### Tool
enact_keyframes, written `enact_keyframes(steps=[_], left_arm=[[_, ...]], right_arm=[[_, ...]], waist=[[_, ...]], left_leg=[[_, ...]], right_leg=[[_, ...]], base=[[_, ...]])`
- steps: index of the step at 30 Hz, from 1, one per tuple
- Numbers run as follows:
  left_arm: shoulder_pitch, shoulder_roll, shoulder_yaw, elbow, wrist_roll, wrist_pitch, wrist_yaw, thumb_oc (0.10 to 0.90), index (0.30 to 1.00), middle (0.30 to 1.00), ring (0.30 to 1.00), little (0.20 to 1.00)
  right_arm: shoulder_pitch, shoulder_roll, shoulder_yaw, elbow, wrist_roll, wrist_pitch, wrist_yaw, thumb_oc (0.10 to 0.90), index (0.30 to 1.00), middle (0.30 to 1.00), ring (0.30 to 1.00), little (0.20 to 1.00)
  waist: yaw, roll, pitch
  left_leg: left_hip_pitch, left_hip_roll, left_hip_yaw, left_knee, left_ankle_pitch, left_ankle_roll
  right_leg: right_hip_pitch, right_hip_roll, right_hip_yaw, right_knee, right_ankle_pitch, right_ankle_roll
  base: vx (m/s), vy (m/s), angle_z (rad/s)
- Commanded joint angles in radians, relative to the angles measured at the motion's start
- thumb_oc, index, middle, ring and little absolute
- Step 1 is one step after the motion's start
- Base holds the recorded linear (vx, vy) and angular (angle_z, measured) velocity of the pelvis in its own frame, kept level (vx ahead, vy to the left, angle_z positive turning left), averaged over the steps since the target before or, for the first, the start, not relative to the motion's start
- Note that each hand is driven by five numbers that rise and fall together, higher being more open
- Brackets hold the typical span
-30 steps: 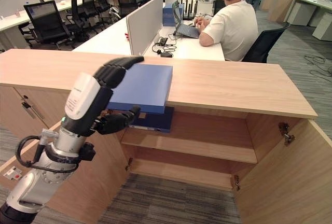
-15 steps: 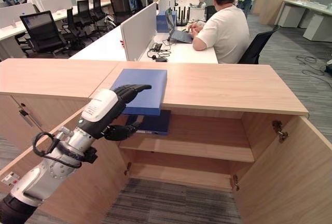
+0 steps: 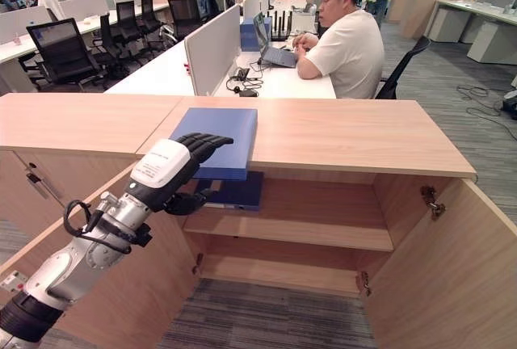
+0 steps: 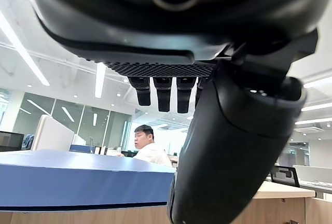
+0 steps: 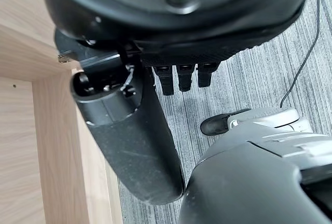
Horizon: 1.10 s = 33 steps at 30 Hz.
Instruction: Put the empty folder in the office cabinet
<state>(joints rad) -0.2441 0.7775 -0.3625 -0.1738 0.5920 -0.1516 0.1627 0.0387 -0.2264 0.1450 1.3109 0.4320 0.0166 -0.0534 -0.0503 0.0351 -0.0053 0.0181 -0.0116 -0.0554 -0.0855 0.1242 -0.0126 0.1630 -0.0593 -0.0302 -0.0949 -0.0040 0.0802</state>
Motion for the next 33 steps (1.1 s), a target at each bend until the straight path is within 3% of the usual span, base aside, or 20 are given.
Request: enact_keyframes(steps=[1,33], left_arm=[[-0.236,-0.012,0.023,0.037,0.053,0.012,0.094,0.800,0.900,0.900,0.900,0.900],[-0.491,-0.062,-0.158,0.406,0.274,0.146,0.151,0.800,0.900,0.900,0.900,0.900]], right_arm=[[-0.058,-0.040,0.019,0.026,-0.027,-0.014,-0.004,0.800,0.900,0.900,0.900,0.900],[-0.078,-0.053,0.044,0.019,-0.015,-0.013,-0.018,0.800,0.900,0.900,0.900,0.900]], waist=[[0.010,-0.023,-0.011],[-0.019,-0.018,-0.012]], left_leg=[[0.106,-0.018,0.000,-0.002,-0.201,-0.011],[0.113,-0.017,0.019,-0.002,-0.206,-0.011]], right_leg=[[-0.056,0.026,-0.019,0.008,-0.032,0.035],[-0.056,0.025,-0.008,0.008,-0.031,0.036]], base=[[0.00,-0.002,-0.04],[0.00,0.000,-0.02]])
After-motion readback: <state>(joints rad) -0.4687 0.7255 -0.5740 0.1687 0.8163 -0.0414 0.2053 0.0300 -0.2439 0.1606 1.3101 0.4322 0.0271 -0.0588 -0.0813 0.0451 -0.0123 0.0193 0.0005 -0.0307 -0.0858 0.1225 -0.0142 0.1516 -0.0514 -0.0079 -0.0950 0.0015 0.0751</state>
